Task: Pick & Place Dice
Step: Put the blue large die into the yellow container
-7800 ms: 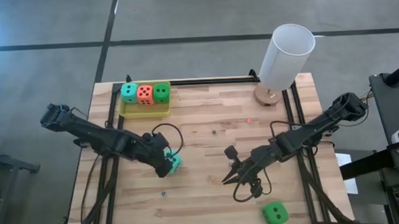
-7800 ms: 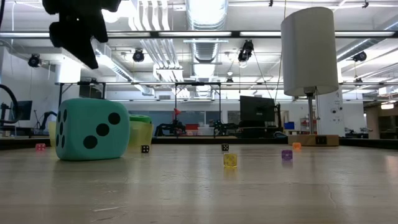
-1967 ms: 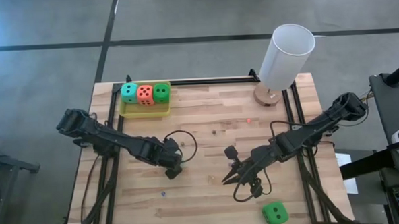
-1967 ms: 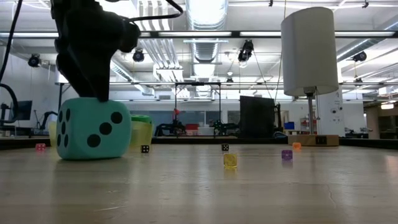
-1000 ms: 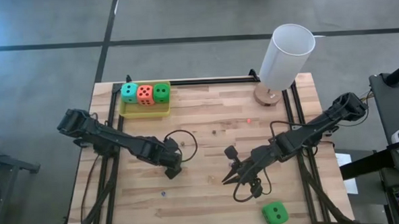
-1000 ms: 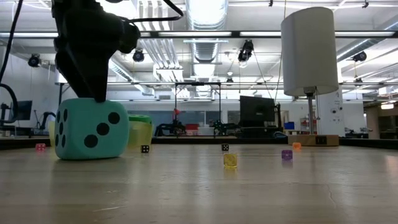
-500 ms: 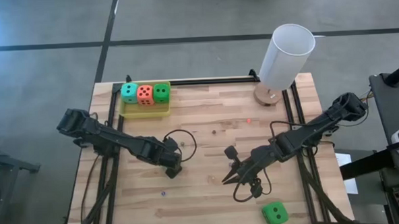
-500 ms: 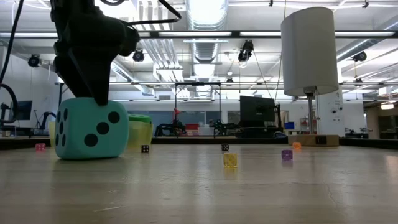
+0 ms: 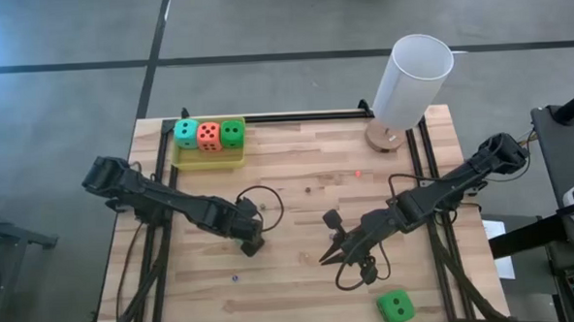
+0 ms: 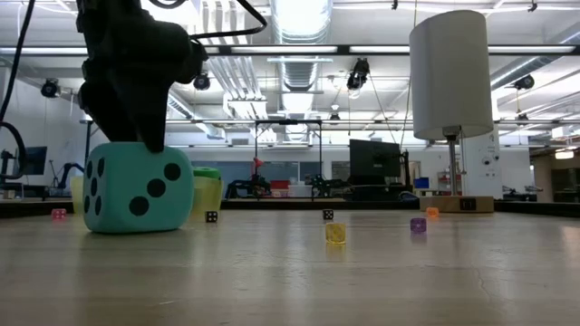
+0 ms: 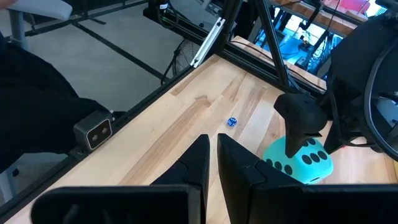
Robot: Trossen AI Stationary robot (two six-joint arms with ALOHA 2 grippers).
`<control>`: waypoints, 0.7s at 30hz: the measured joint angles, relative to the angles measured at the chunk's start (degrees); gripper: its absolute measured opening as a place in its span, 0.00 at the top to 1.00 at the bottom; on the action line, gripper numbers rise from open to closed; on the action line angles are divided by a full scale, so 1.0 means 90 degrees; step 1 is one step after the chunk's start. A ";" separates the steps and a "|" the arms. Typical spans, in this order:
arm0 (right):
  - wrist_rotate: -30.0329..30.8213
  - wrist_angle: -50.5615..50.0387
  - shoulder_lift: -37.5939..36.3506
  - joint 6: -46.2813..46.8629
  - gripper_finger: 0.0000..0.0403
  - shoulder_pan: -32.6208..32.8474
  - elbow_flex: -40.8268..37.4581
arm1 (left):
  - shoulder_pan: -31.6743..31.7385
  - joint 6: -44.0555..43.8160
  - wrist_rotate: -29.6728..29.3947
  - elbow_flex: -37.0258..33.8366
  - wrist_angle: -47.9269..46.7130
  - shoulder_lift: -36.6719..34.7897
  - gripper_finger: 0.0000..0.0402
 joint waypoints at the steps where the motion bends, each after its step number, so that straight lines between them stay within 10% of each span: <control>1: -0.0002 0.0000 0.0000 0.0000 0.93 0.0000 0.0000 | 0.0000 -0.0026 0.0013 -0.0004 0.0045 0.0004 0.00; 21: -0.0002 0.0002 0.0000 0.0005 0.93 0.0000 0.0000 | 0.0005 -0.0060 -0.0004 0.0052 0.0085 0.0206 0.04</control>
